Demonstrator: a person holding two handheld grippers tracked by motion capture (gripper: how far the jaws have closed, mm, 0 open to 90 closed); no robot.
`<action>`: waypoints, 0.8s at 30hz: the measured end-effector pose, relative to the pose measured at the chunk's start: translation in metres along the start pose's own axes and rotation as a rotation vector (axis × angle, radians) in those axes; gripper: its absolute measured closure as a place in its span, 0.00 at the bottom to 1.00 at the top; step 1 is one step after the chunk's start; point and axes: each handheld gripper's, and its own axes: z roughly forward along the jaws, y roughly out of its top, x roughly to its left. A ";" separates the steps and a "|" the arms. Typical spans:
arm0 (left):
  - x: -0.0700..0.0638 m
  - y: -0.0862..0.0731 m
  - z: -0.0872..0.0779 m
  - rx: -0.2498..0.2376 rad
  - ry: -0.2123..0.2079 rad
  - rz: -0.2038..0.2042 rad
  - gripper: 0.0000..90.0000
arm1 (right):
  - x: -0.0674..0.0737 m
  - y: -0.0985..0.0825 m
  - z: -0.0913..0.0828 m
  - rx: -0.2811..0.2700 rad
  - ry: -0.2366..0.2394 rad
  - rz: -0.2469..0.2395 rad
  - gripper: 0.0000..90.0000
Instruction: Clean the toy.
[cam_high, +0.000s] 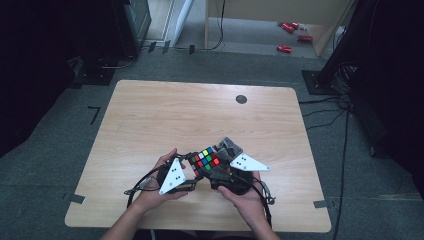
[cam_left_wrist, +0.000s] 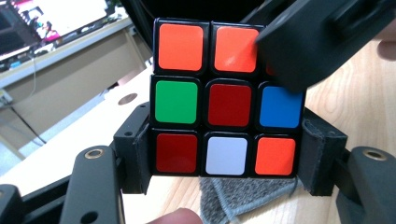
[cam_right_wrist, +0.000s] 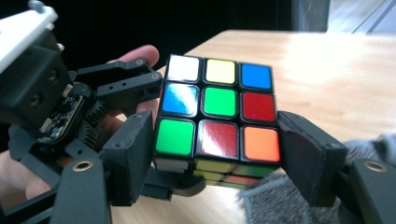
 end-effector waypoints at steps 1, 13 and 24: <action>0.002 -0.003 0.000 0.014 0.004 -0.011 0.38 | 0.000 0.000 -0.001 -0.012 -0.012 -0.014 0.34; 0.023 -0.009 -0.006 0.031 0.005 -0.215 0.38 | -0.053 -0.033 0.019 0.232 -0.302 -0.116 0.22; 0.028 -0.008 -0.013 0.002 -0.070 -0.299 0.38 | -0.063 -0.051 0.026 0.305 -0.342 -0.140 0.67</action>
